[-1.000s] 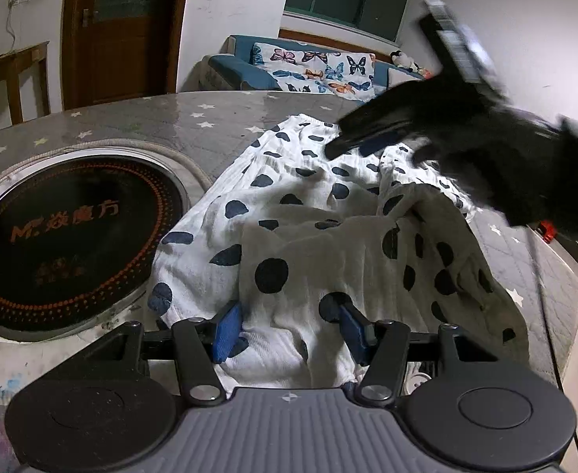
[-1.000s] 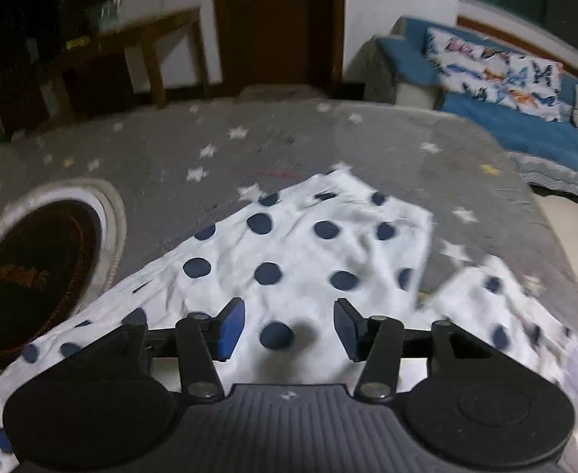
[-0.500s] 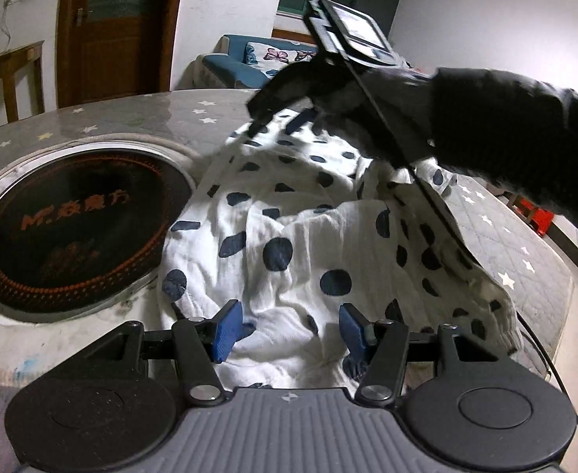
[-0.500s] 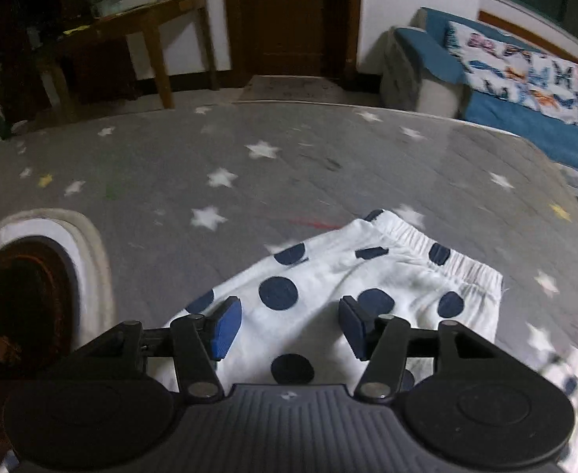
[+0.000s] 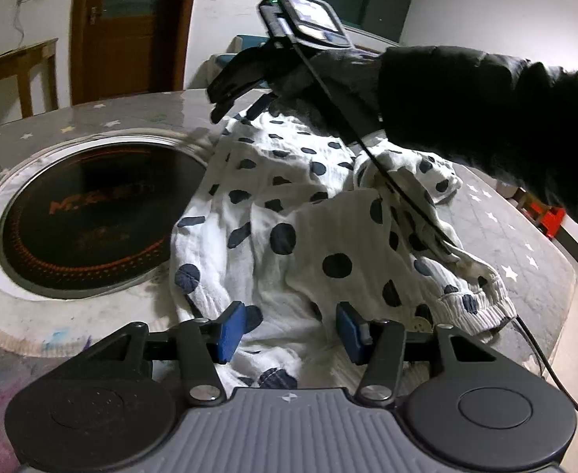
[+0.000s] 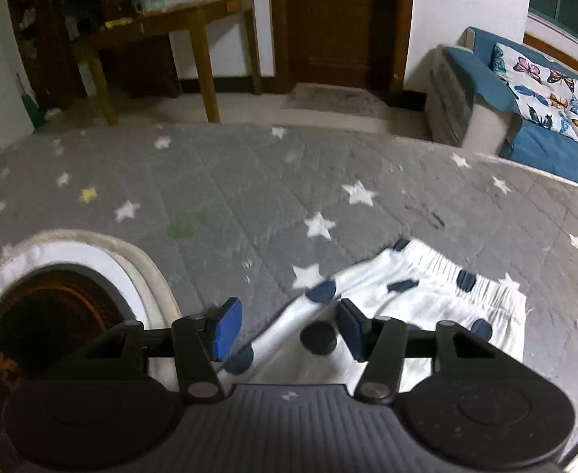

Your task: Fold clothes

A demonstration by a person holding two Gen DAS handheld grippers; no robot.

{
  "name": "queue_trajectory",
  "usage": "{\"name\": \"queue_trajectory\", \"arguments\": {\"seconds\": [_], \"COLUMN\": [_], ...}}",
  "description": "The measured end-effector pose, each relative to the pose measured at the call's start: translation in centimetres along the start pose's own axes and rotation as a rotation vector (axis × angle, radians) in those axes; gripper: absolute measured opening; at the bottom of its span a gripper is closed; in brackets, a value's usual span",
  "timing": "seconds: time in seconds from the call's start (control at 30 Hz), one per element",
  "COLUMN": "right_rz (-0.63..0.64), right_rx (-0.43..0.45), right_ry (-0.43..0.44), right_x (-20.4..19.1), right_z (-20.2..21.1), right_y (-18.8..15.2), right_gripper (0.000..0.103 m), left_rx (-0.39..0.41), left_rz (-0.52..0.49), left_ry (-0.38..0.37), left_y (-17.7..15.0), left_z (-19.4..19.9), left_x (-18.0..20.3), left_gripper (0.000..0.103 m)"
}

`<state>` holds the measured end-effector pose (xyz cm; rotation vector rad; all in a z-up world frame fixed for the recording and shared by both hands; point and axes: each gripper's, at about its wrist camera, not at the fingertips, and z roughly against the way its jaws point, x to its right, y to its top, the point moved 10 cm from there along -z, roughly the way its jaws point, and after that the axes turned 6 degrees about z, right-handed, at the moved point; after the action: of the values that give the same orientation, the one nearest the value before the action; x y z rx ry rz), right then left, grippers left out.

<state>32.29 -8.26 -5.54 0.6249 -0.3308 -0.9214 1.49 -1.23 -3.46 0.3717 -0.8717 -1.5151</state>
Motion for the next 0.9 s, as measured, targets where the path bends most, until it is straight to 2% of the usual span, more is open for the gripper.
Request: {"name": "queue_trajectory", "arguments": {"seconds": [0.13, 0.27, 0.33, 0.4, 0.47, 0.53, 0.57, 0.63, 0.73, 0.9], "right_rz": [-0.085, -0.102, -0.081, -0.077, -0.086, -0.089, -0.086, -0.079, -0.058, -0.021], "right_rx": [-0.039, -0.055, -0.051, -0.041, -0.036, -0.027, -0.017, 0.01, 0.059, 0.154], "right_ry": [-0.031, -0.052, -0.071, -0.075, -0.074, -0.07, -0.062, -0.037, 0.013, 0.145], "right_x": [1.9, 2.2, 1.7, 1.2, 0.8, 0.3, -0.1, -1.2, -3.3, -8.7], "right_z": [-0.1, -0.4, -0.6, -0.9, -1.0, -1.0, -0.8, -0.4, 0.6, 2.4], "right_y": [-0.3, -0.5, -0.4, 0.0, 0.3, 0.7, 1.0, 1.8, 3.5, 7.2], "right_gripper": [0.048, 0.044, 0.036, 0.015, 0.007, 0.005, 0.005, 0.004, 0.004, 0.004], "left_rx": [0.04, 0.09, 0.085, 0.069, 0.056, 0.051, 0.049, 0.044, 0.039, 0.056], "left_rz": [0.017, 0.063, 0.084, 0.102, 0.117, 0.118, 0.119, 0.12, 0.123, 0.149], "left_ry": [0.013, 0.082, 0.107, 0.119, 0.129, 0.121, 0.116, 0.108, 0.099, 0.145], "left_y": [0.8, 1.4, 1.4, 1.3, 1.2, 1.0, 0.9, 0.7, 0.4, -0.1], "left_z": [1.3, 2.2, 1.9, 1.4, 1.0, 1.1, 1.1, 1.2, 1.4, 3.8], "left_x": [-0.4, -2.1, -2.8, -3.4, -3.9, -3.9, -3.9, -3.9, -4.0, -5.0], "left_gripper": [0.055, 0.056, 0.056, 0.055, 0.053, 0.027, 0.023, 0.009, 0.006, 0.005]}}
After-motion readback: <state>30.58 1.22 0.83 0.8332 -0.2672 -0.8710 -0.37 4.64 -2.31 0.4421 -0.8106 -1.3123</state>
